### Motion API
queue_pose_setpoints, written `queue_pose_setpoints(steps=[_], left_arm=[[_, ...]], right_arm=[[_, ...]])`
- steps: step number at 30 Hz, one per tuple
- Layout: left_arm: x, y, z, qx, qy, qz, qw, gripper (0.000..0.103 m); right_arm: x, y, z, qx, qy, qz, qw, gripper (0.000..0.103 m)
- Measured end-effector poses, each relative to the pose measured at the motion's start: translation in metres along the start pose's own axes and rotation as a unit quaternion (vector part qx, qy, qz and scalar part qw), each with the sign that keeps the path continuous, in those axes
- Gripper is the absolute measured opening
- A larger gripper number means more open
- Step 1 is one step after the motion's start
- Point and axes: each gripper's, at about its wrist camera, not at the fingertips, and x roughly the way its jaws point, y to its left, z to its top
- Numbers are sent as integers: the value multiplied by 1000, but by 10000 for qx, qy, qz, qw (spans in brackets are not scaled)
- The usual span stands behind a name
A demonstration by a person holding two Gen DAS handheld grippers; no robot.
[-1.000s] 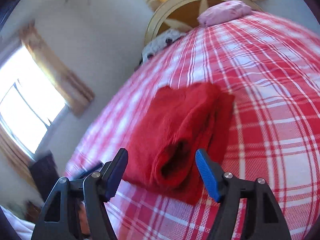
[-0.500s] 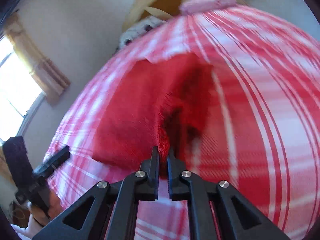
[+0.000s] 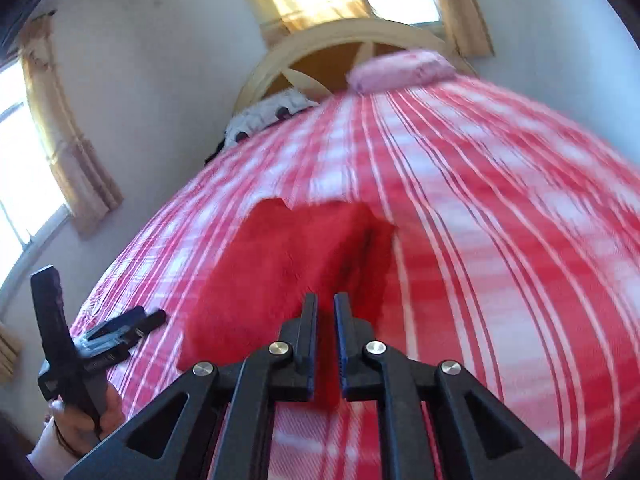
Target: Fold small clothes
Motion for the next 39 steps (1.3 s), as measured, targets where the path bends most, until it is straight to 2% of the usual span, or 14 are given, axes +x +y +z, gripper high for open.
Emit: queue_pose_setpoints(steps=[4, 6, 9, 15, 20, 22, 24, 25, 26, 27, 28, 30, 35, 39], left_arm=[[19, -17, 5, 105, 104, 10, 9999, 89], [27, -28, 5, 234, 146, 26, 9996, 89], [38, -42, -2, 502, 237, 108, 9984, 89], [45, -50, -14, 642, 343, -13, 9973, 93], [33, -43, -10, 641, 446, -174, 9968, 93], [19, -32, -2, 561, 298, -239, 9977, 93], [13, -24, 9, 447, 127, -160, 9988, 97], [13, -20, 18, 364, 84, -95, 9993, 99], [16, -16, 26, 268, 72, -17, 9996, 99], [20, -13, 35, 157, 109, 71, 9998, 99], [25, -12, 42, 75, 169, 125, 9998, 99], [37, -14, 52, 19, 309, 218, 9993, 99], [51, -25, 55, 358, 415, 505, 9972, 99], [58, -29, 53, 554, 464, 646, 9953, 99]], right_arm=[[40, 30, 16, -538, 208, 334, 9978, 8], [67, 36, 11, -789, 491, 173, 9955, 8], [91, 13, -8, -581, 901, -52, 9942, 8], [79, -26, -20, 100, 713, 304, 9969, 4], [63, -21, -17, 239, 594, 664, 9957, 8], [50, -19, -9, 313, 436, 632, 9966, 8], [38, -21, 1, 389, 195, 553, 9975, 14], [37, -22, 5, 425, 144, 546, 9975, 33], [37, -24, 11, 486, 66, 522, 9974, 63], [37, -24, 14, 524, 5, 469, 9975, 74], [37, -26, 18, 552, -86, 401, 9976, 79], [46, -28, 24, 576, -26, 316, 9978, 79], [67, -34, 25, 555, 311, 75, 9979, 79], [69, -35, 21, 450, 276, -109, 9985, 79]])
